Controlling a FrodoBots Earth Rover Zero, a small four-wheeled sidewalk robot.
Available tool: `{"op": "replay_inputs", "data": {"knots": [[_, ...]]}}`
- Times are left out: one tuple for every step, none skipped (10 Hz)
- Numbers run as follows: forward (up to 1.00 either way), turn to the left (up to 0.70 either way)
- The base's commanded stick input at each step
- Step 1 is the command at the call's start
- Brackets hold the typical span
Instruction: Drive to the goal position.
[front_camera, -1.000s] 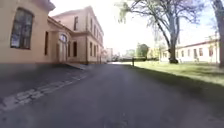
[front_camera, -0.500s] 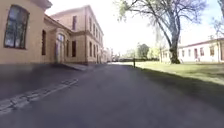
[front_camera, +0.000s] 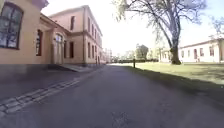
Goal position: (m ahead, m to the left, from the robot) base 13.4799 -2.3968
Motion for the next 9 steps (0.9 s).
{"op": "replay_inputs", "data": {"knots": [[1.0,0.0],[1.0,0.0],[1.0,0.0],[1.0,0.0],[1.0,0.0],[1.0,0.0],[1.0,0.0],[1.0,0.0],[1.0,0.0]]}}
